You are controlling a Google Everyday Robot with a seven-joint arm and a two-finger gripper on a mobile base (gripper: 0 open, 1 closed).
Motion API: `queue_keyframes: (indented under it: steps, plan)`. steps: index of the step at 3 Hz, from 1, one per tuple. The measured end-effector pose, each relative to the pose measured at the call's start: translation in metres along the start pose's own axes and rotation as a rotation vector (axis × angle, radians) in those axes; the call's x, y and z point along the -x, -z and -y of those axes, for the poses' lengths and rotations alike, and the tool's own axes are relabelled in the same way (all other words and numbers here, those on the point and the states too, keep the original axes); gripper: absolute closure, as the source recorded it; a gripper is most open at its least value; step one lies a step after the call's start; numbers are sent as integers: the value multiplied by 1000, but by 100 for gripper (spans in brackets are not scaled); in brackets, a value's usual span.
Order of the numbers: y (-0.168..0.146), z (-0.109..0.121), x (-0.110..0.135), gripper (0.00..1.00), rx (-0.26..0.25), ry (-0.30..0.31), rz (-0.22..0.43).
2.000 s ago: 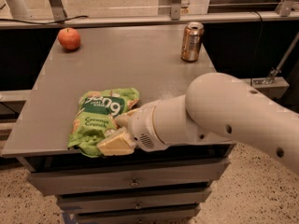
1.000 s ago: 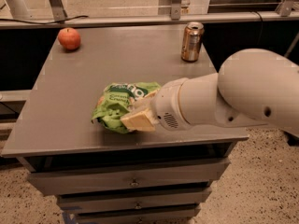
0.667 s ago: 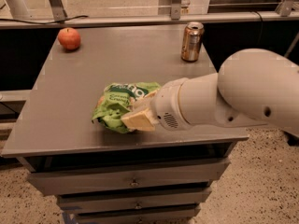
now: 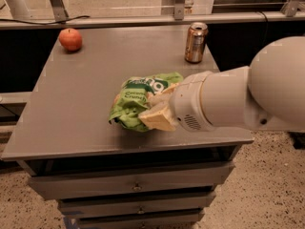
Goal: Move green rice chip bag near orange can
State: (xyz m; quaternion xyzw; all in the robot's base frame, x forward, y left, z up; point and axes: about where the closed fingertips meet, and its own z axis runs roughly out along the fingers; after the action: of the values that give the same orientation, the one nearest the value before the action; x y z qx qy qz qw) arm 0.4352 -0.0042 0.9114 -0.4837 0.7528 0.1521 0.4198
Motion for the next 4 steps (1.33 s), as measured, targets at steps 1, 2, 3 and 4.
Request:
queue_keyframes:
  steps: [1,2,3,4]
  plan:
    - [41,34,-11,100,-122,55,-58]
    - [78,75,-31,100,-223,81,-135]
    - [113,117,-68,100,-296,88,-234]
    - [135,148,-102,100,-324,75,-290]
